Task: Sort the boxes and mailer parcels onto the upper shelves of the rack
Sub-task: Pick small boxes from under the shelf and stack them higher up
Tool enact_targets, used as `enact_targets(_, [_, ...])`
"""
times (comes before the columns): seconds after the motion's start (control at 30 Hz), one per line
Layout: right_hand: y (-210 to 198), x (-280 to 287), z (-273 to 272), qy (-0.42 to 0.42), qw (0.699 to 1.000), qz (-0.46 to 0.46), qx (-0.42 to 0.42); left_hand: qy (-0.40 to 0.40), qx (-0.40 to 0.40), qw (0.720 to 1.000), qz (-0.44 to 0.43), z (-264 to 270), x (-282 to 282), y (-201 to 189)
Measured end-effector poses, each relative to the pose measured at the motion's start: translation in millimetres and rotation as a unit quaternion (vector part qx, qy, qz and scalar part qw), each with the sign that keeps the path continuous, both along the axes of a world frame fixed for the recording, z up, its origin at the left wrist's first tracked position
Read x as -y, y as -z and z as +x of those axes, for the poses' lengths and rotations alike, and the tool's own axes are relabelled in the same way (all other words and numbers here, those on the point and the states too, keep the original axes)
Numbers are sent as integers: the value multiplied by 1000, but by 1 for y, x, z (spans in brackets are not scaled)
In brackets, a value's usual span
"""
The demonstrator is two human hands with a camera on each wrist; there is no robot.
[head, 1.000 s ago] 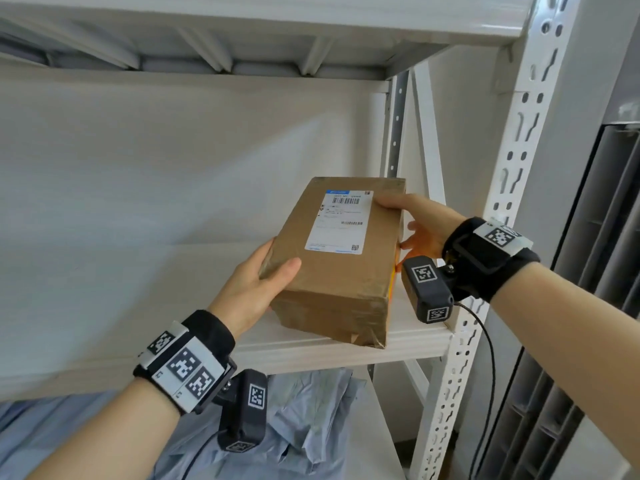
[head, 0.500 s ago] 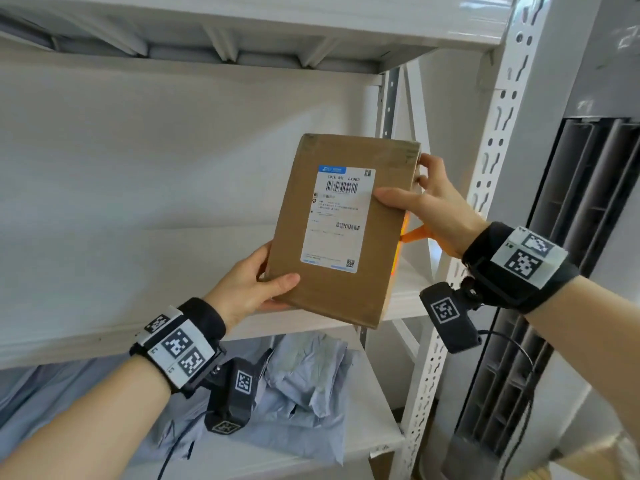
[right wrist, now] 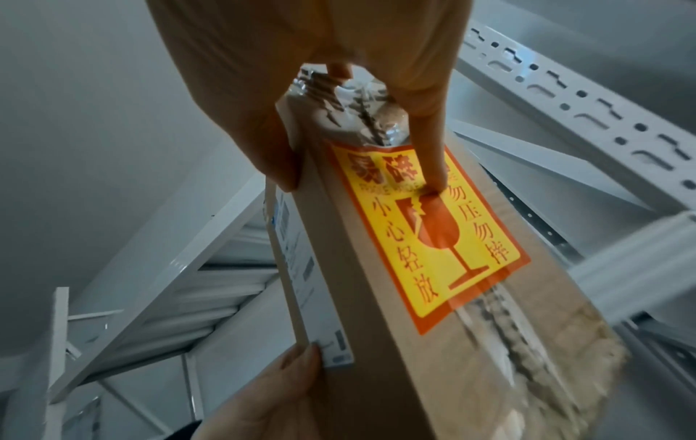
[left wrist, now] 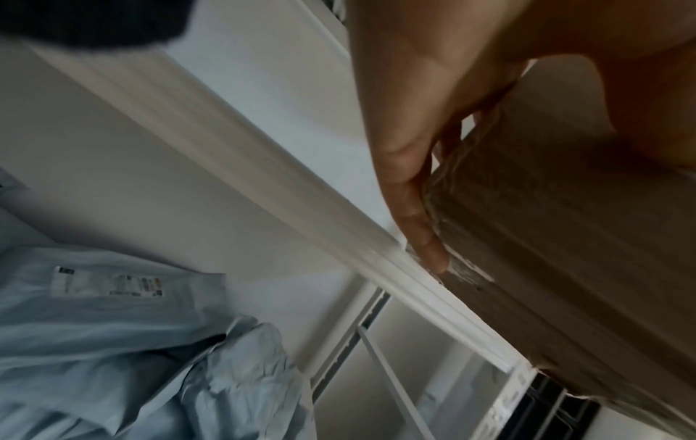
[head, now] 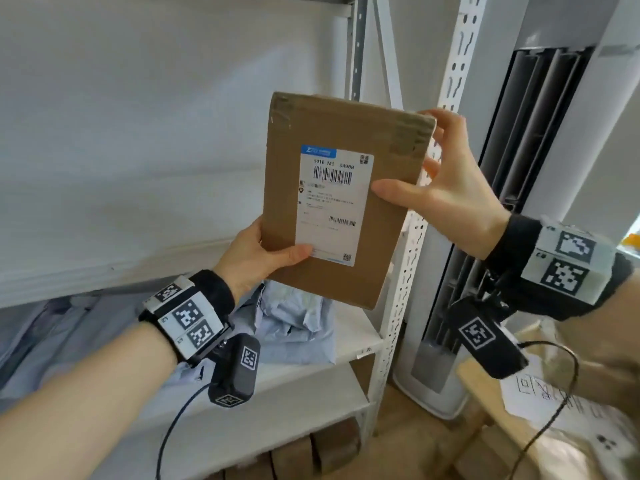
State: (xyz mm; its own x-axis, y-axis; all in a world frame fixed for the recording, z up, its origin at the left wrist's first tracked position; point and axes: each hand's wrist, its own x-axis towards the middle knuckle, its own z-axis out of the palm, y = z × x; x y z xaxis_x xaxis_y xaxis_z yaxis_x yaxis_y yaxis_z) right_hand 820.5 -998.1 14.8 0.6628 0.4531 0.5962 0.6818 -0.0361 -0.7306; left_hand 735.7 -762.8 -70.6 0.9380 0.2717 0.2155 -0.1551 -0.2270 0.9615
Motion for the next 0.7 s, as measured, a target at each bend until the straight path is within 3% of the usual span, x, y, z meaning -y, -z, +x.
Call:
enact_targets(0.3, [93,52,-27,11,991,-25,-130,65,-81,995,2,-30,42,92])
enact_targets(0.5, [199,72,-9,38,958,-51,-281,50,-190,981,-8,-32,66,187])
enact_targets(0.7, [332,90,20,74,906,-84,-408,36,-282,958,42,-19,83,303])
